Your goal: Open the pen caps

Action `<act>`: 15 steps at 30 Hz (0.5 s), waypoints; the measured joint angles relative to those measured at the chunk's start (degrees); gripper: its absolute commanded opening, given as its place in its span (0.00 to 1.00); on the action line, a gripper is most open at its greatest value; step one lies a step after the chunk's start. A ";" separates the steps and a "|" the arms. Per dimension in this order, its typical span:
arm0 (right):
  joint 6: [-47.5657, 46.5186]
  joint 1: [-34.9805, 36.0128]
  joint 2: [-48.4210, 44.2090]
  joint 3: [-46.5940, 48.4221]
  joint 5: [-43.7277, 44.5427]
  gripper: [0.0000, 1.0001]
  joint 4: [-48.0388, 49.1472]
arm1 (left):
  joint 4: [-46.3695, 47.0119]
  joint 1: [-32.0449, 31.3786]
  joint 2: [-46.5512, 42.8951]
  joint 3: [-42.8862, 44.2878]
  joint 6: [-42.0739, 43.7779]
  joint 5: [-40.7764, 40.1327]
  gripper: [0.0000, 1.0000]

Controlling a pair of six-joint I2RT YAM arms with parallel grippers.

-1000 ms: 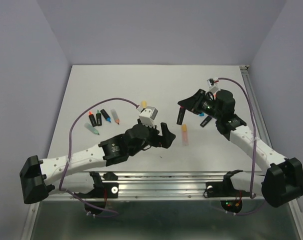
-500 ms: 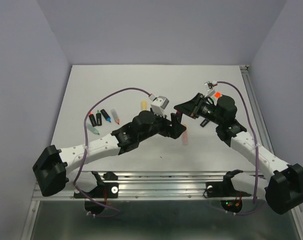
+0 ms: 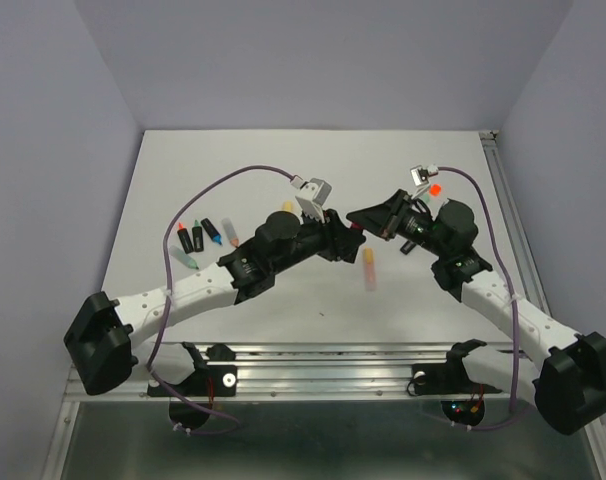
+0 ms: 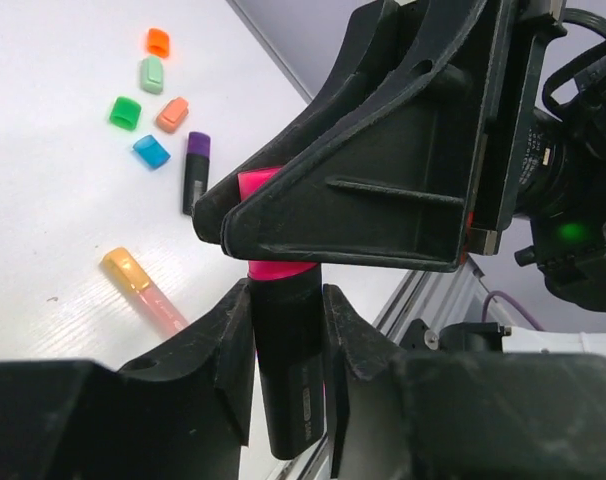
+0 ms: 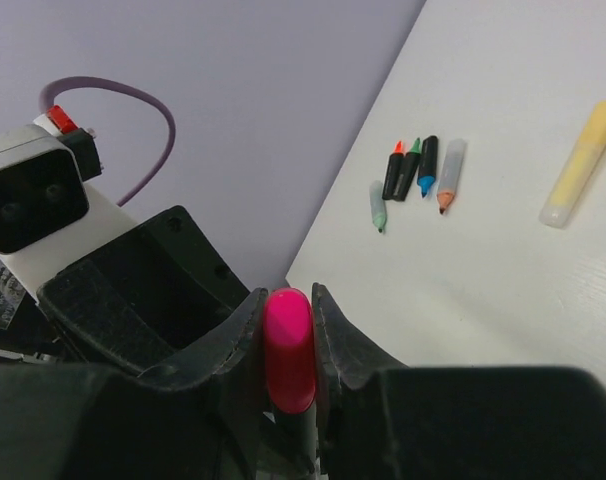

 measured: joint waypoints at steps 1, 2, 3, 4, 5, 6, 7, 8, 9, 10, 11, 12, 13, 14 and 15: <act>0.04 -0.02 -0.04 -0.07 0.04 0.01 0.66 | 0.42 0.13 -0.13 0.00 -0.28 0.26 0.27; 0.24 0.00 -0.13 -0.22 0.02 0.01 1.62 | 0.68 0.20 -0.28 0.00 -0.31 0.55 0.26; 0.52 0.00 -0.24 -0.39 -0.07 0.01 2.47 | 0.85 0.24 -0.46 -0.02 -0.33 0.79 0.21; 0.68 0.00 -0.24 -0.57 -0.11 0.01 3.32 | 1.33 0.26 -0.68 -0.11 -0.35 1.27 0.05; 1.20 0.00 -0.28 -0.76 -0.22 0.01 4.66 | 1.68 0.39 -0.96 -0.35 -0.46 1.53 0.00; 1.46 0.00 -0.35 -1.01 -0.37 0.01 5.44 | 2.29 0.46 -1.27 -0.72 -0.68 1.95 0.00; 1.57 0.02 -0.35 -1.07 -0.55 0.01 6.01 | 2.91 0.48 -1.86 -1.40 -0.92 2.49 0.00; 1.73 0.02 -0.35 -1.07 -0.81 0.01 6.69 | 3.28 0.48 -2.16 -1.79 -1.07 2.82 0.00; 1.73 0.02 -0.35 -1.07 -0.96 0.01 6.99 | 3.93 0.48 -2.80 -2.43 -1.20 3.19 0.00; 1.75 0.04 -0.35 -1.07 -1.42 0.01 7.45 | 4.68 0.48 -3.37 -3.08 -1.42 3.58 0.00; 1.73 0.09 -0.37 -1.07 -1.92 0.01 7.82 | 5.57 0.48 -4.20 -4.15 -1.75 3.91 0.00; 1.70 0.26 -0.42 -1.07 -2.36 0.01 7.98 | 6.54 0.48 -5.05 -5.29 -1.95 4.15 0.00; 1.70 0.61 -0.52 -1.07 -2.80 0.01 8.00 | 7.52 0.48 -6.05 -6.45 -2.29 4.48 0.00; 1.75 1.09 -0.68 -1.07 -3.10 0.01 8.02 | 8.59 0.48 -7.28 -7.78 -2.58 4.81 0.00; 1.81 1.49 -0.87 -1.07 -3.30 0.01 8.09 | 9.60 0.48 -8.39 -9.09 -3.06 5.16 0.00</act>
